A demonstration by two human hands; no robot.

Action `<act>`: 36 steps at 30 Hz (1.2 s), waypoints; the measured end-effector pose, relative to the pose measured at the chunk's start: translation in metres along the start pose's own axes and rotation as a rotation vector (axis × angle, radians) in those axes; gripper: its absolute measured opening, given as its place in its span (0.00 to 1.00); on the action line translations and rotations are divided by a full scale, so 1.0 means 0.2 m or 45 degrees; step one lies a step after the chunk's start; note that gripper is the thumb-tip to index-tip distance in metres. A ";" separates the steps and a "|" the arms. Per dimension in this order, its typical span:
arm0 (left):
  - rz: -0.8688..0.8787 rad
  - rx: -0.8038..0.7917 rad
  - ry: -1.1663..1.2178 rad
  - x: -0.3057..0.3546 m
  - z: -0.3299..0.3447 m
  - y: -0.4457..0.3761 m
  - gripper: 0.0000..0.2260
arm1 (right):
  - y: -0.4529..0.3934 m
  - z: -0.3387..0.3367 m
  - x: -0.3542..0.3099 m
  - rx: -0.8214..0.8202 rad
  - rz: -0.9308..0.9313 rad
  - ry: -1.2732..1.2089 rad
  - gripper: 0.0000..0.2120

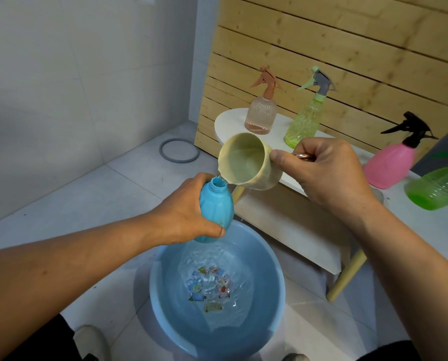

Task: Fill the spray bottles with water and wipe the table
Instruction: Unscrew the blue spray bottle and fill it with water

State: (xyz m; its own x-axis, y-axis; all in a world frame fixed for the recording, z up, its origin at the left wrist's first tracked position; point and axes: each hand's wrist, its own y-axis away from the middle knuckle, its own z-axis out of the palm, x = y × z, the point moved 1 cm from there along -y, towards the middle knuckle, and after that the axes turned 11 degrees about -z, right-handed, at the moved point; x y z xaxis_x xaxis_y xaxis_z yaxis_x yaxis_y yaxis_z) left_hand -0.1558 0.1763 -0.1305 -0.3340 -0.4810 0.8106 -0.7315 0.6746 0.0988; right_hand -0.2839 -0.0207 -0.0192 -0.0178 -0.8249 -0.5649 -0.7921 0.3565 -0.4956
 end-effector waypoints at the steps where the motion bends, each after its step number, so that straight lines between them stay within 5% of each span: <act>1: 0.003 -0.001 -0.002 0.00 0.00 0.00 0.42 | 0.00 0.00 0.00 0.002 -0.002 0.006 0.17; 36: 0.020 -0.022 -0.018 0.00 0.01 0.00 0.41 | 0.02 0.00 -0.04 0.027 -0.120 0.111 0.22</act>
State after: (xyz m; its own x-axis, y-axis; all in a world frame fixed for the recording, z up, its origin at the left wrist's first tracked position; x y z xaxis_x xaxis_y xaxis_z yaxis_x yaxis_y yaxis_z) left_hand -0.1571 0.1760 -0.1320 -0.3543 -0.4779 0.8038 -0.7158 0.6917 0.0958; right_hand -0.2864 -0.0123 -0.0164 0.0022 -0.8899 -0.4561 -0.7798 0.2840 -0.5579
